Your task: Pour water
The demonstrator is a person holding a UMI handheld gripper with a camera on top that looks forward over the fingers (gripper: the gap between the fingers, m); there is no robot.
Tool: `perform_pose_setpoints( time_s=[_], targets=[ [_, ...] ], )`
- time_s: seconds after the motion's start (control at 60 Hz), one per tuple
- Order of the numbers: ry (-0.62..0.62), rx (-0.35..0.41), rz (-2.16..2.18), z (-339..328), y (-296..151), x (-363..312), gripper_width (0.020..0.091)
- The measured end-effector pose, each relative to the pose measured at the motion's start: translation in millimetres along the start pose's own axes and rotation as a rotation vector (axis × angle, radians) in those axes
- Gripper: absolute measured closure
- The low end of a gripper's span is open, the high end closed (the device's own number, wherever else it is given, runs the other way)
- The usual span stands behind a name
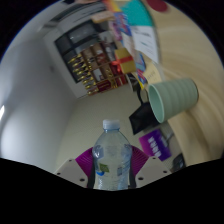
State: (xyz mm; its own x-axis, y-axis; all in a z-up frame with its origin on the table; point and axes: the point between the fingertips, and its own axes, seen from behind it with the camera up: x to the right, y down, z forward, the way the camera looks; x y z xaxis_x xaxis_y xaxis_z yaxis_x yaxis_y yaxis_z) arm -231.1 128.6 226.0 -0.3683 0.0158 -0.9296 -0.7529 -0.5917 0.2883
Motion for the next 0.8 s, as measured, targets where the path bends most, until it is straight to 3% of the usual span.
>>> perform_pose_setpoints(
  time_s=[0.1, 0.217, 0.233, 0.267, 0.517, 0.633, 0.717, 0.8],
  targets=[
    [-0.002, -0.047, 0.244, -3.2, 7.3, 5.0, 0.0622],
    [0.075, -0.001, 0.335, -2.5, -9.8, 40.6, 0.062],
    [0.081, 0.005, 0.336, -16.9, 3.8, 39.3, 0.0623],
    [0.076, 0.008, 0.348, 6.1, -17.2, 49.0, 0.0619],
    [0.022, -0.025, 0.335, 2.2, -14.9, 33.8, 0.0627],
    [-0.02, -0.1, 0.061, -1.8, 10.8, -15.4, 0.0627],
    [-0.124, -0.146, -0.29, -25.1, 35.0, -85.9, 0.0623],
    [-0.193, -0.051, -0.747, -39.0, 11.7, -156.4, 0.0622]
  ],
)
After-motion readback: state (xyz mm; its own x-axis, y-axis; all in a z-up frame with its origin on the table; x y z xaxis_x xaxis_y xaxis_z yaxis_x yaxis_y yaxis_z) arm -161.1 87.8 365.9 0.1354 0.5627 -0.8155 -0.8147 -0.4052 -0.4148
